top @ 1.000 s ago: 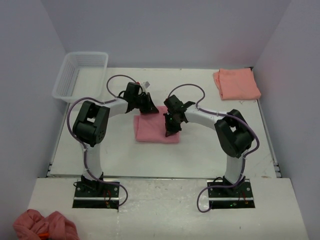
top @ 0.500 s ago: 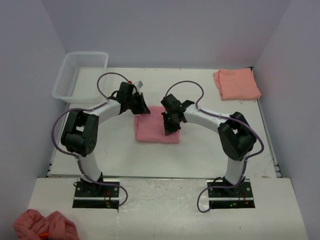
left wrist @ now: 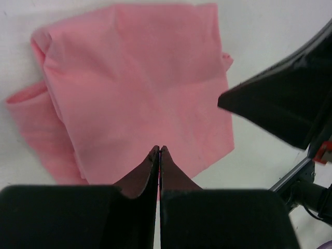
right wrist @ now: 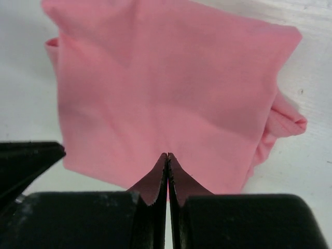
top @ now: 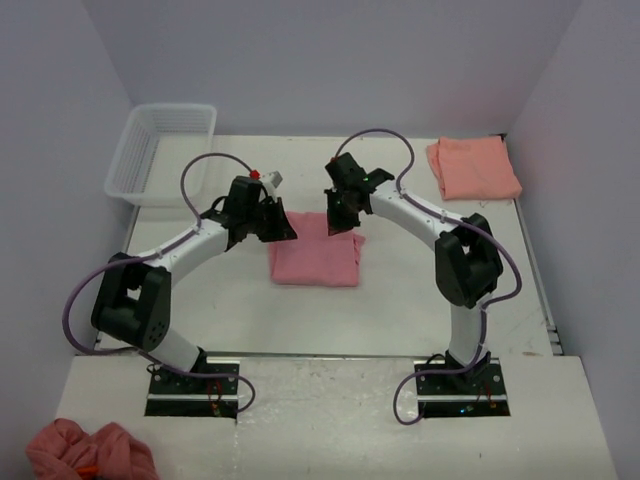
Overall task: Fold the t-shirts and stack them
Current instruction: Smooth out wrinkles on the folded tshirt
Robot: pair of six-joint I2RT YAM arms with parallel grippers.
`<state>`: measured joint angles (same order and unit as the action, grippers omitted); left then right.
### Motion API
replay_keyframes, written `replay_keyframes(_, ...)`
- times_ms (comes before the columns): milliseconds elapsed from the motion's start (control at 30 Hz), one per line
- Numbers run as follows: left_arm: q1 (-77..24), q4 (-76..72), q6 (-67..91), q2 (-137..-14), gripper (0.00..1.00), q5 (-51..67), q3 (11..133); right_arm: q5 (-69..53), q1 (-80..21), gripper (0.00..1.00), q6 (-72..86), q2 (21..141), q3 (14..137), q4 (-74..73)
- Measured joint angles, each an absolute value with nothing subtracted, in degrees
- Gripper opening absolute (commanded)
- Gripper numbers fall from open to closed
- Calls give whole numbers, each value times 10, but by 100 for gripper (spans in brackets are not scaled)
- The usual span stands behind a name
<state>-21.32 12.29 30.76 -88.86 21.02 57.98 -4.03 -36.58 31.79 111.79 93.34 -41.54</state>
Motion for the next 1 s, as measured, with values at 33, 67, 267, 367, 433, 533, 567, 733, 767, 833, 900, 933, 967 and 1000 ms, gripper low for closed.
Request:
replay_keyframes(33, -219, 124, 309, -889, 0, 209, 568, -40, -360, 0, 317, 1127, 934, -418)
replay_keyframes(67, -224, 124, 309, -890, 0, 209, 557, -40, -354, 0, 316, 1134, 934, -421)
replay_keyframes(267, -241, 113, 311, -902, 0, 208, 516, -41, -333, 0, 315, 1159, 932, -433)
replay_keyframes(367, -241, 109, 319, -902, 0, 208, 493, -42, -326, 0, 317, 1160, 924, -433)
replay_keyframes(433, -241, 108, 322, -898, 0, 203, 471, -41, -322, 0, 321, 1160, 912, -432)
replay_keyframes(533, -241, 112, 325, -879, 0, 193, 432, -40, -317, 0, 326, 1165, 892, -434)
replay_keyframes(567, -241, 114, 326, -872, 0, 190, 418, -40, -315, 0, 329, 1169, 890, -435)
replay_keyframes(733, -241, 115, 340, -840, 0, 175, 359, -40, -313, 0, 346, 1185, 870, -435)
replay_keyframes(767, -241, 110, 344, -832, 0, 176, 348, -40, -313, 0, 351, 1184, 866, -436)
replay_keyframes(833, -241, 104, 348, -816, 0, 173, 332, -40, -313, 0, 357, 1183, 863, -433)
replay_keyframes(900, -241, 96, 350, -807, 0, 172, 320, -42, -313, 0, 365, 1179, 854, -425)
replay_keyframes(933, -241, 89, 353, -804, 0, 172, 315, -43, -313, 0, 369, 1176, 848, -420)
replay_keyframes(967, -241, 81, 354, -802, 0, 172, 309, -44, -313, 0, 372, 1173, 842, -416)
replay_keyframes(1000, -241, 73, 356, -800, 0, 172, 304, -45, -312, 0, 376, 1169, 836, -410)
